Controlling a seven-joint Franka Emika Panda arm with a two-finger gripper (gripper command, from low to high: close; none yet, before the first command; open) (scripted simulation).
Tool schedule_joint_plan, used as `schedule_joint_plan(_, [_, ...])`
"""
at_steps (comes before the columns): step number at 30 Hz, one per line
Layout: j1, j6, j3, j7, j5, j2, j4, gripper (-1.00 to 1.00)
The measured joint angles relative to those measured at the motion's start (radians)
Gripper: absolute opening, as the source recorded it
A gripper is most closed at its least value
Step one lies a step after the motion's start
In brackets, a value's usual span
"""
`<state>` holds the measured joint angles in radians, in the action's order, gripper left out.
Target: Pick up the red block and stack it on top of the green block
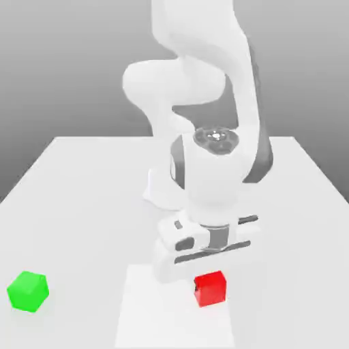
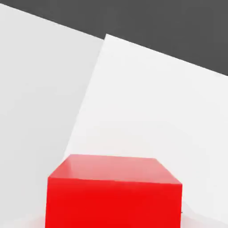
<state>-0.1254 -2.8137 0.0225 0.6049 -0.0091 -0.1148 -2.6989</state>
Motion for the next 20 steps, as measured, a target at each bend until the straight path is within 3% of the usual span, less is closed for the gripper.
schedule_joint_plan(11, [0.395,0.197,-0.271,0.097,0.068,0.005,0.187,-1.00])
schedule_joint_plan(16, [0.477,0.104,-0.274,0.056,0.164,-0.143,0.235,-1.00])
schedule_joint_plan(17, [0.486,0.081,-0.263,0.045,0.180,-0.169,0.237,1.00])
schedule_joint_plan(20, [0.486,0.081,-0.263,0.045,0.180,-0.169,0.237,1.00])
